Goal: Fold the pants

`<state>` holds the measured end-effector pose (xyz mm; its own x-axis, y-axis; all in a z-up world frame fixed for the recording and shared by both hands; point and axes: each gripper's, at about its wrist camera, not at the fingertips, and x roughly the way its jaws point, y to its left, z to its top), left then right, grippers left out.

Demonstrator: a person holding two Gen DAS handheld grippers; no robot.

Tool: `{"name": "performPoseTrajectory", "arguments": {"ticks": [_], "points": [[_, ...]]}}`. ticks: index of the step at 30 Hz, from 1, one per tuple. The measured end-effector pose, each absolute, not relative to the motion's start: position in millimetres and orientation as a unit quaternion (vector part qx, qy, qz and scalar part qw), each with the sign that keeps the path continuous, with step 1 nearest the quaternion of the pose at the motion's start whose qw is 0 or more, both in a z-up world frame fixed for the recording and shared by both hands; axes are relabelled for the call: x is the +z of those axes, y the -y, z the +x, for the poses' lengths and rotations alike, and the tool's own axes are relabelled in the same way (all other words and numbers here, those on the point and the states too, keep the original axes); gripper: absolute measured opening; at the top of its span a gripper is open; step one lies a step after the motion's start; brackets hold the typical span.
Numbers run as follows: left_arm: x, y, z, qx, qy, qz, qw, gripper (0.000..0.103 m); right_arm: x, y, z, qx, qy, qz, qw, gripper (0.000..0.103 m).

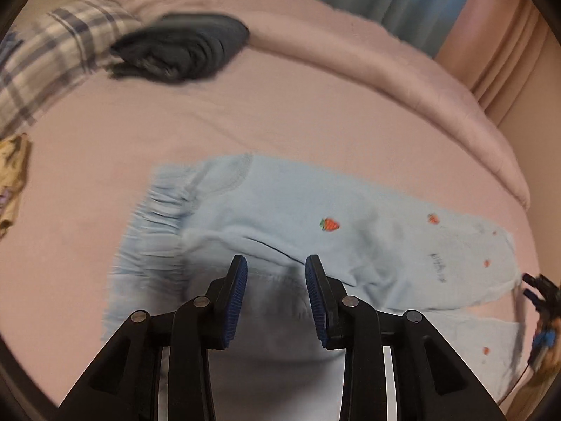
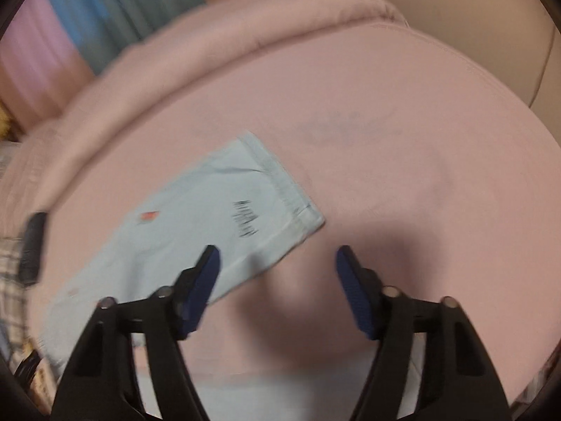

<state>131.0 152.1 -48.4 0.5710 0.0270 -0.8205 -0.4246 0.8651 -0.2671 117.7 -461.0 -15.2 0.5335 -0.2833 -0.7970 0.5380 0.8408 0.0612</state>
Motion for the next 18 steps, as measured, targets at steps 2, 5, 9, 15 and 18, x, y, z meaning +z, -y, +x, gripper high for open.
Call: {"name": "performPoseTrajectory", "arguments": {"ticks": [2,5,9,15,18], "points": [[-67,-151,141,0.131,-0.464,-0.214,0.849,0.033,-23,464,127,-0.252,-0.406,0.139,0.867,0.035],[-73,-152,144,0.131,-0.458,-0.191,0.858,0.033,-1,453,126,-0.250,-0.381,0.093,0.885,0.008],[-73,-160,145,0.121,-0.457,-0.220,0.853,0.033,41,452,98,-0.238,-0.316,0.122,0.910,0.007],[-62,-176,146,0.094,-0.465,-0.276,0.836,0.033,-19,471,125,-0.266,-0.426,0.108,0.858,0.011],[-48,-201,142,0.088,-0.448,-0.329,0.827,0.040,-8,461,126,-0.270,-0.422,0.060,0.864,0.029]]}}
